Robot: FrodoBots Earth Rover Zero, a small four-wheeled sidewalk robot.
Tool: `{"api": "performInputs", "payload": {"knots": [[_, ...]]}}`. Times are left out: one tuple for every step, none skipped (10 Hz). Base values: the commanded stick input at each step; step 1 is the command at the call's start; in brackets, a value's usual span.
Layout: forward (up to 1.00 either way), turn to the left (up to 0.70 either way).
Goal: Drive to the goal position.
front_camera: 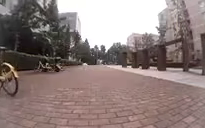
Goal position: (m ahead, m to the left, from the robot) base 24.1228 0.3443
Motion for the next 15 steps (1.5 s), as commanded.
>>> {"api": "performInputs", "payload": {"knots": [[0.66,0.0],[0.63,0.0],[0.6,0.0],[0.58,0.0],[0.58,0.0],[0.59,0.0],[0.63,0.0],[0.63,0.0],[0.63,0.0],[0.63,0.0],[0.63,0.0],[0.64,0.0],[0.64,0.0],[0.63,0.0],[0.61,0.0]]}}
